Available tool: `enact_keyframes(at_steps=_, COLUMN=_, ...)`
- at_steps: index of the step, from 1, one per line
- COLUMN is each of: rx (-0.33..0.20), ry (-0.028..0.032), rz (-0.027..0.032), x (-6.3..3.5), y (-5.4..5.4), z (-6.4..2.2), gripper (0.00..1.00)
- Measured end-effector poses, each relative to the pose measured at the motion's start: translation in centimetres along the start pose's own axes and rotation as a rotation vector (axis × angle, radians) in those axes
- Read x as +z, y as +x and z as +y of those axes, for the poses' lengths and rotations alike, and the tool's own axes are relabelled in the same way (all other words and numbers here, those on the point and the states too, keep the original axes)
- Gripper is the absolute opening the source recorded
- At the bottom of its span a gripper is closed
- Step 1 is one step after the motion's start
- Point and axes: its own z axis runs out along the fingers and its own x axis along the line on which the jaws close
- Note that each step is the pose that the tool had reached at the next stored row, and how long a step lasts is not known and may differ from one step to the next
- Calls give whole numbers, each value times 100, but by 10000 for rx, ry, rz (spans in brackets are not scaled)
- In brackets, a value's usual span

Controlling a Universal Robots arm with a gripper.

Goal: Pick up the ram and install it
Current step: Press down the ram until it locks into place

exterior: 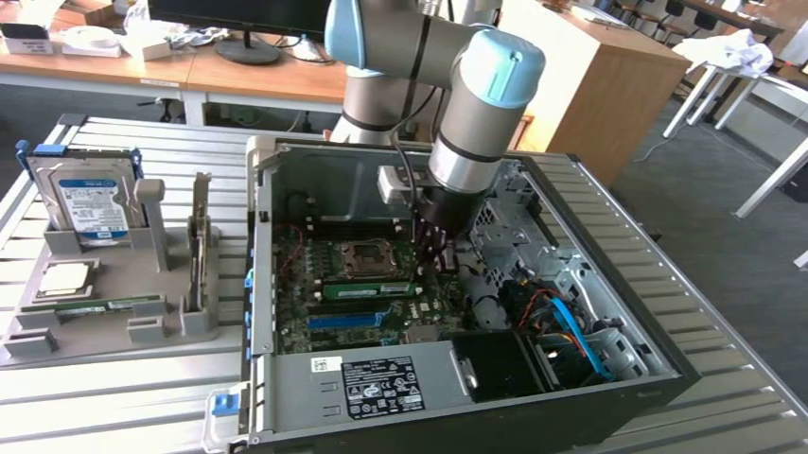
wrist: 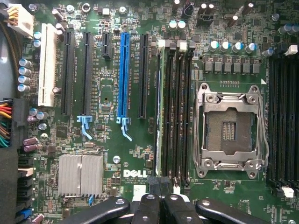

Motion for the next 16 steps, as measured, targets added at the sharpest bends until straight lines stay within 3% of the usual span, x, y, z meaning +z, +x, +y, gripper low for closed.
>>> enact_keyframes(at_steps=16, rx=0, ry=0, rz=1, x=28, y=-14, z=-1, gripper=10)
